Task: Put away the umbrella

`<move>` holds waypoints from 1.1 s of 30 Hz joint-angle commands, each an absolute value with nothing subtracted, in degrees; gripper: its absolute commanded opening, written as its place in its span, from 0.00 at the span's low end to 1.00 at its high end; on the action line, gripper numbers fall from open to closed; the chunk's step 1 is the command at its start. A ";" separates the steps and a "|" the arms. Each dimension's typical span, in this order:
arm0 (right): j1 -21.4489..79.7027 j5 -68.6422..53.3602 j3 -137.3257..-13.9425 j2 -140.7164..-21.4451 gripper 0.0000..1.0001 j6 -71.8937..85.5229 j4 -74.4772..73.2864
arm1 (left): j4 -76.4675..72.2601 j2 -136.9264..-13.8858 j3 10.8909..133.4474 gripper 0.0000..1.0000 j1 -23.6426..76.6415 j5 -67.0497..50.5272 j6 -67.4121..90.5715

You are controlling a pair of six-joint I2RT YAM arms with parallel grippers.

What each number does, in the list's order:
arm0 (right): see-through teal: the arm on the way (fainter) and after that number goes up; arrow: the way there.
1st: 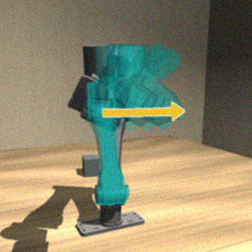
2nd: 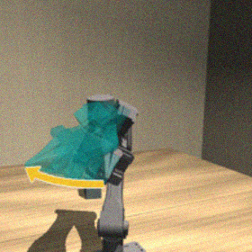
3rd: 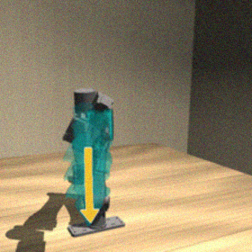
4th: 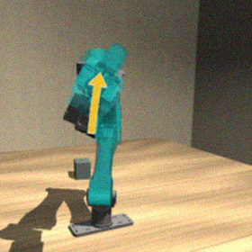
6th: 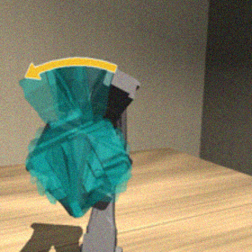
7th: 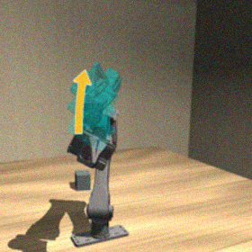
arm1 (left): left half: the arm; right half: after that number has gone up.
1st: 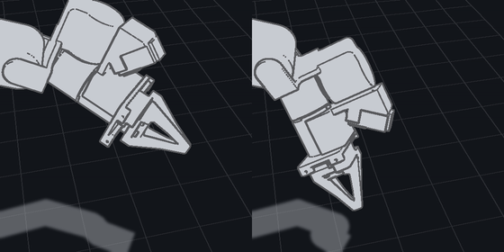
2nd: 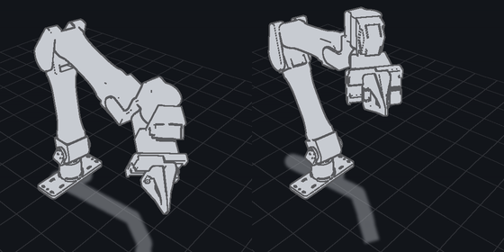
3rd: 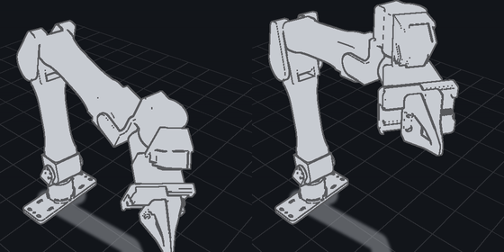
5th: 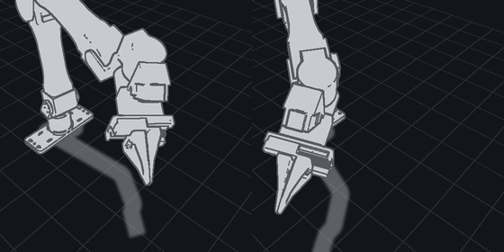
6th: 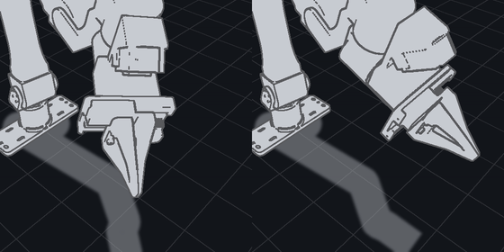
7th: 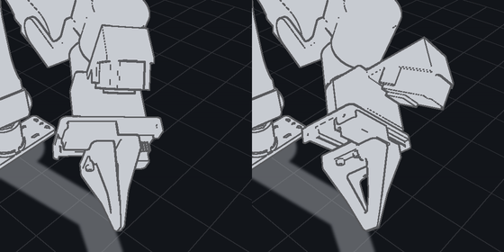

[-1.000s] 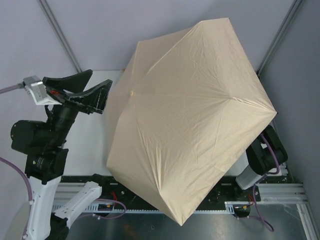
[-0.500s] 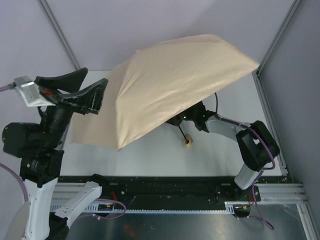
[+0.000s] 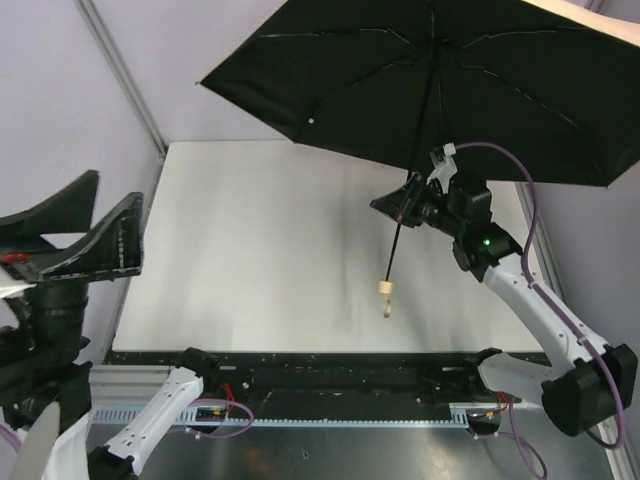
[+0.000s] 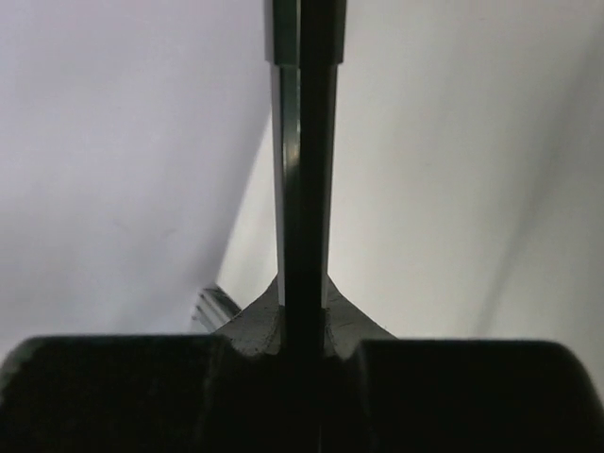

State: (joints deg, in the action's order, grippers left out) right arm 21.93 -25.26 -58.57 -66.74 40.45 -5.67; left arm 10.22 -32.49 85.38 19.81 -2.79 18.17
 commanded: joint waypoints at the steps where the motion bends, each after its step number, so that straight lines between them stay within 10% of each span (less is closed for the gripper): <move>1: 30.44 -10.29 -58.95 -60.73 0.00 47.37 2.24 | 17.07 -33.15 77.93 0.96 20.21 -4.57 23.15; 9: 44.07 7.89 -53.40 -62.32 0.00 45.29 19.65 | 17.38 -39.69 60.60 0.99 22.34 -38.09 35.32; 18: 48.11 13.61 -47.89 -65.85 0.00 48.04 31.02 | 6.95 -45.60 48.37 1.00 47.64 -25.58 38.58; 33: 50.25 13.27 -46.49 -63.47 0.00 50.06 32.60 | 4.48 -54.99 47.24 0.72 50.77 -26.62 32.23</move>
